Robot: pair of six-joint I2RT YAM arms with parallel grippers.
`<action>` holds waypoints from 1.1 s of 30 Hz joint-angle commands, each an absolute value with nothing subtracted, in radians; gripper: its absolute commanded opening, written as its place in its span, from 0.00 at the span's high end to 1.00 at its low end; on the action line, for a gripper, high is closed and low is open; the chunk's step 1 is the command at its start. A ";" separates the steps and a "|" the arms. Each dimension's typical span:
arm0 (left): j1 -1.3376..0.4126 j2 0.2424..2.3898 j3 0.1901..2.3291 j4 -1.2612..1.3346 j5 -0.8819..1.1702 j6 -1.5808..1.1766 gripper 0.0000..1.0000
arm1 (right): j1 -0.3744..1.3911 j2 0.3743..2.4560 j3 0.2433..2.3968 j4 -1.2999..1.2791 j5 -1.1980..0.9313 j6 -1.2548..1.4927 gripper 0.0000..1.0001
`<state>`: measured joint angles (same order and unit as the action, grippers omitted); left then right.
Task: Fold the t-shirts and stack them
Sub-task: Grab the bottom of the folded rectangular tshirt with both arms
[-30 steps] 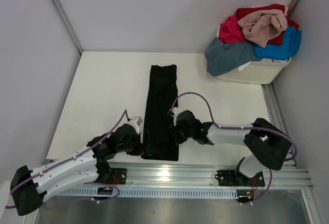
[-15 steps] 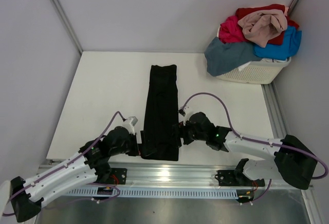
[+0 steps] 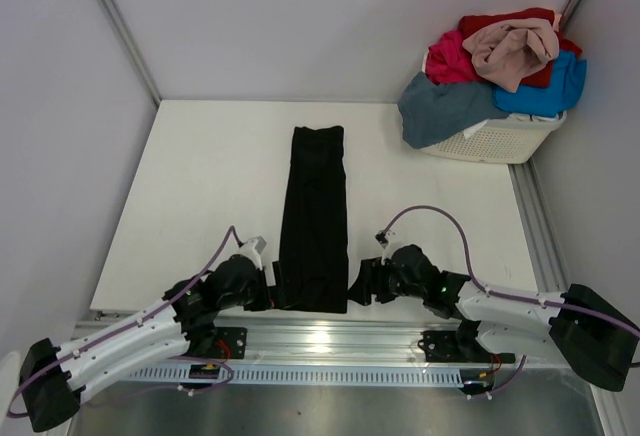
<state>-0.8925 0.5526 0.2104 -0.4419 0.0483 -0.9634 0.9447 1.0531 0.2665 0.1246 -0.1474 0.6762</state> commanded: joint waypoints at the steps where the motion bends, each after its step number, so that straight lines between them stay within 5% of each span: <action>1: -0.888 0.577 0.164 -0.388 0.055 -0.988 0.01 | 0.943 1.064 0.197 0.279 -0.172 0.794 0.25; 11: -0.888 0.609 0.086 -0.221 0.130 -0.997 0.05 | 0.968 1.126 0.112 0.463 -0.183 0.928 0.39; 18: -0.888 0.569 0.078 -0.268 0.150 -1.011 0.11 | 1.011 1.199 0.121 0.502 -0.172 0.966 0.67; 33: -0.888 0.753 0.104 -0.163 0.170 -0.966 0.17 | 1.022 1.422 0.239 0.601 -0.207 0.907 0.60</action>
<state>-0.8925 0.6983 0.1261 -0.1028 0.1787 -1.0023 1.0157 1.3705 0.2119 0.5976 -0.2226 0.9485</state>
